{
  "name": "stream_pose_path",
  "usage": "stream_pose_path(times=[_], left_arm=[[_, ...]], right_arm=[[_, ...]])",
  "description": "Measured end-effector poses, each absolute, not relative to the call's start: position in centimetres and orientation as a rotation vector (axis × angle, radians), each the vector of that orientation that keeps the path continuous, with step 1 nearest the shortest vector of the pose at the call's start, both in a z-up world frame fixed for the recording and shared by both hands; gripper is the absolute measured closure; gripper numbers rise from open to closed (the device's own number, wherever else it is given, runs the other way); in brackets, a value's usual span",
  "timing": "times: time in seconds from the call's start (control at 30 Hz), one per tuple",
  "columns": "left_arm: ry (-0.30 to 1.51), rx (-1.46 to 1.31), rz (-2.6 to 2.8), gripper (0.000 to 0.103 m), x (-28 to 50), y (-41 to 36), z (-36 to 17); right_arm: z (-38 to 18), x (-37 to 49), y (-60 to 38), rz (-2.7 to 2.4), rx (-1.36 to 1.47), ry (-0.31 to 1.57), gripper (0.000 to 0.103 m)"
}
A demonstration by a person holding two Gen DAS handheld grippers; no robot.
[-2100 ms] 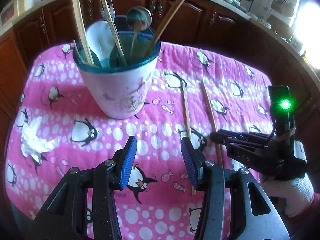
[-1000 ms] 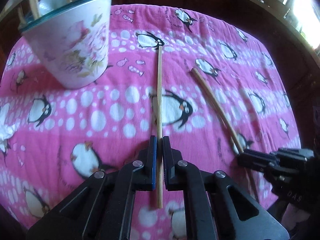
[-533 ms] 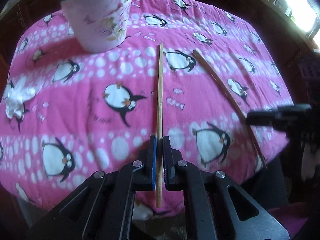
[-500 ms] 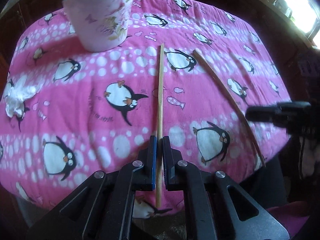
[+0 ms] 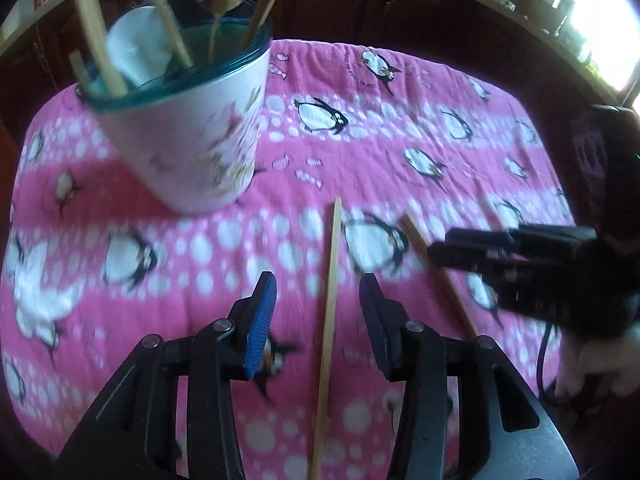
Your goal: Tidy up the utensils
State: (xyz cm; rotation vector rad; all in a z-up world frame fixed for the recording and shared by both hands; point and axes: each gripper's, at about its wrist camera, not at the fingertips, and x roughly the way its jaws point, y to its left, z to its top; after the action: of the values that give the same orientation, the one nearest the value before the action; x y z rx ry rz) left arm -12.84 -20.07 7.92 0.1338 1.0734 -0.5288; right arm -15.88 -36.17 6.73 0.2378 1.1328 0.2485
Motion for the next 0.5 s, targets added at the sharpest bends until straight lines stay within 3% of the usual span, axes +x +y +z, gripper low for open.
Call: stream_pose_path(times=[0.5], left_arm=[[1.124,0.184,-0.506,0.061,-8.8,-22.8,5.4]], right_arm=[[5.1,-14.2,-35.7,0.263,0.204,1.175,0.077]])
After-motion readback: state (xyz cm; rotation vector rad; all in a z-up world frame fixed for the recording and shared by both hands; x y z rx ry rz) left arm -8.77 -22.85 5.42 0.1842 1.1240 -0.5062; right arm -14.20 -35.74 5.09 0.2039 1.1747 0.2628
